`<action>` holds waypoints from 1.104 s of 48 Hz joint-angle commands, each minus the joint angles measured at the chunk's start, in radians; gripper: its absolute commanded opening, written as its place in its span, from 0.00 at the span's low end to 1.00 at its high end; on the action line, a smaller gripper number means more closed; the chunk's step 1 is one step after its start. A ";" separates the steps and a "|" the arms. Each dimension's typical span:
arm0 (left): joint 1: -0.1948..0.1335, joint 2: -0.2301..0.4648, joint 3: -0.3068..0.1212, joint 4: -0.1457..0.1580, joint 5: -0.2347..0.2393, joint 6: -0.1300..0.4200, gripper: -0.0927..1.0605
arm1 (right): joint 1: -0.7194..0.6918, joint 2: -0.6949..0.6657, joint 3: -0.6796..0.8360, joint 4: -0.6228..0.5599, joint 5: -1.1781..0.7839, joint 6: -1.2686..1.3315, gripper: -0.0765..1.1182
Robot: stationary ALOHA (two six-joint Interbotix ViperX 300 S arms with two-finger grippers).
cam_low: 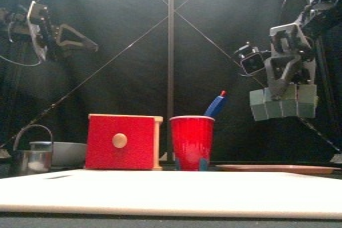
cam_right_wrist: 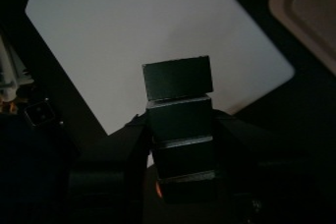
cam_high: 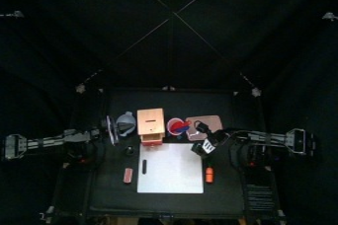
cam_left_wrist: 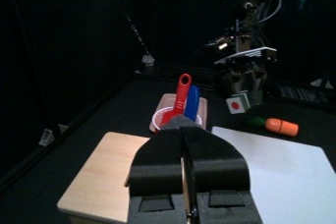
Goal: Place sushi on board then cut the sushi with the knife then place the pieces on the plate
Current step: Place the sushi on the board
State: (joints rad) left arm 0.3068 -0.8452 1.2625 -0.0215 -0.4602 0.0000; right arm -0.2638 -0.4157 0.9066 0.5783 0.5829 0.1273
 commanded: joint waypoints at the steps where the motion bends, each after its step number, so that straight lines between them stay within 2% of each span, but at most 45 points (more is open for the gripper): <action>1: -0.002 0.003 -0.015 0.002 -0.009 0.002 0.23 | 0.075 0.028 -0.060 -0.069 -0.025 0.114 0.59; 19: -0.002 0.003 -0.011 0.025 -0.008 0.003 0.23 | 0.219 0.126 -0.221 -0.397 0.066 0.713 0.59; 25: -0.002 0.003 -0.012 0.034 -0.008 0.006 0.23 | 0.244 0.150 -0.245 -0.463 0.072 0.897 0.59; 36: 0.002 0.003 -0.014 0.054 -0.009 0.006 0.23 | 0.291 0.225 -0.302 -0.565 0.074 1.157 0.59; 45: 0.011 0.003 -0.012 0.089 -0.009 0.008 0.23 | 0.316 0.327 -0.410 -0.606 0.104 1.206 0.59; 53: 0.008 0.000 -0.014 0.117 -0.009 0.006 0.23 | 0.319 0.466 -0.537 -0.592 0.241 1.224 0.59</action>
State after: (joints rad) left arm 0.3129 -0.8437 1.2640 0.0813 -0.4602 0.0061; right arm 0.0537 0.0046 0.4602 -0.0184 0.7578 1.3422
